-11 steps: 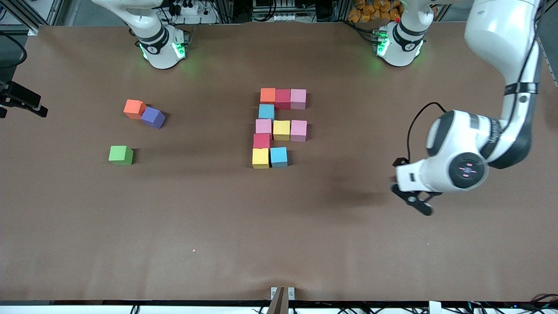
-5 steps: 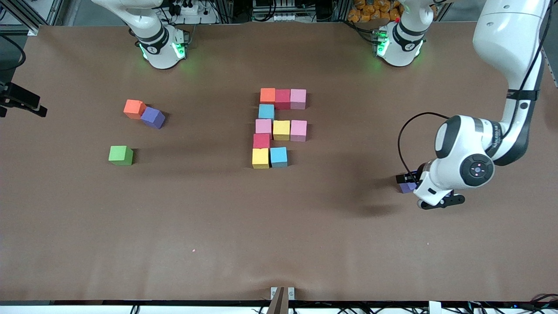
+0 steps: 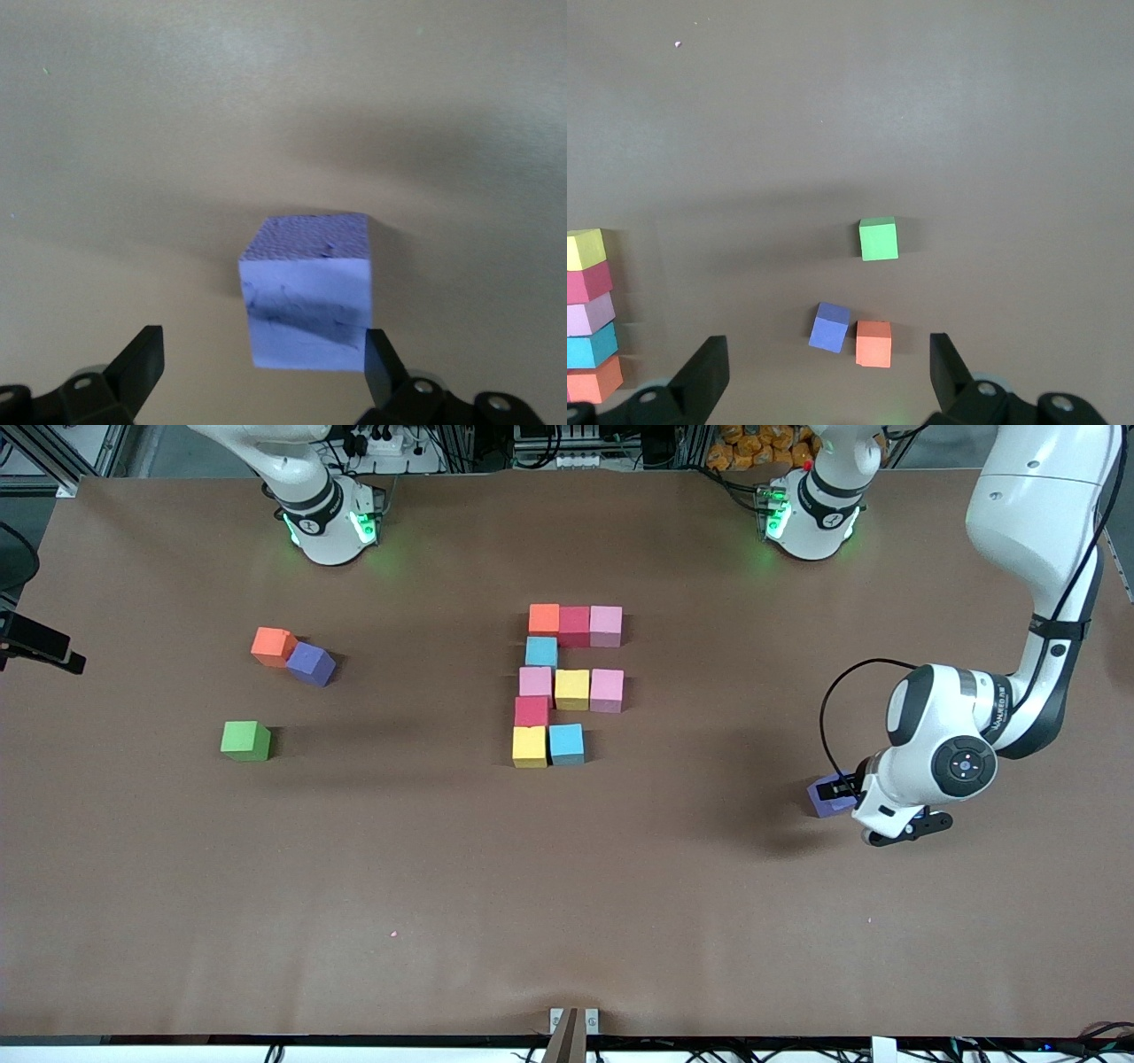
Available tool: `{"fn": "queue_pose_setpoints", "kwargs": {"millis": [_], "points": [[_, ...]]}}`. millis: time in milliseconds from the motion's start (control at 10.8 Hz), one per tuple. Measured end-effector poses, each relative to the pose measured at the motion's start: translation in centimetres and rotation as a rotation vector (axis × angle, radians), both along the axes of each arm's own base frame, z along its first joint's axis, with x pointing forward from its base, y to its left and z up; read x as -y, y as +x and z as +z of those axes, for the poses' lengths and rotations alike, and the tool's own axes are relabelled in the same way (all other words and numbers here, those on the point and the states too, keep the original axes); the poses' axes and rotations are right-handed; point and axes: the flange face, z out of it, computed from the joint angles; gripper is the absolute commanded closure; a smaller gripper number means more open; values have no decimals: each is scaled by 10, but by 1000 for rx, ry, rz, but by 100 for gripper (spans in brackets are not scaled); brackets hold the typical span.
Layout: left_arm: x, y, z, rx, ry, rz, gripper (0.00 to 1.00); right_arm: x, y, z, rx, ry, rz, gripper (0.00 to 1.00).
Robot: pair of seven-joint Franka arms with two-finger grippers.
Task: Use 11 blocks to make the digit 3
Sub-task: 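Move the left gripper to the blue cube and grasp it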
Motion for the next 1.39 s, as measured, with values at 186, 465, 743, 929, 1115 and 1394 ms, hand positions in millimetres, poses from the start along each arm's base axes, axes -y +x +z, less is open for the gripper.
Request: {"fn": "queue_pose_setpoints", "kwargs": {"millis": [186,465,743,929,1115,1394], "points": [[-3,0,-3,1,-3,5,0,0,2,3,22,-3,1,0],[-3,2,-5,12,-23,43,0,1,7,10,77,-14,-1,0],[-8,4,-13,28,-41,99,0,-1,7,11,81,-28,4,0],[-9,3,-21,24,-45,109,0,-4,7,11,81,-27,10,0],[-8,2,-30,17,-53,117,6,-9,8,11,82,-28,19,0],[-7,2,-36,11,-64,126,59,-10,10,10,89,-29,20,0]]}}
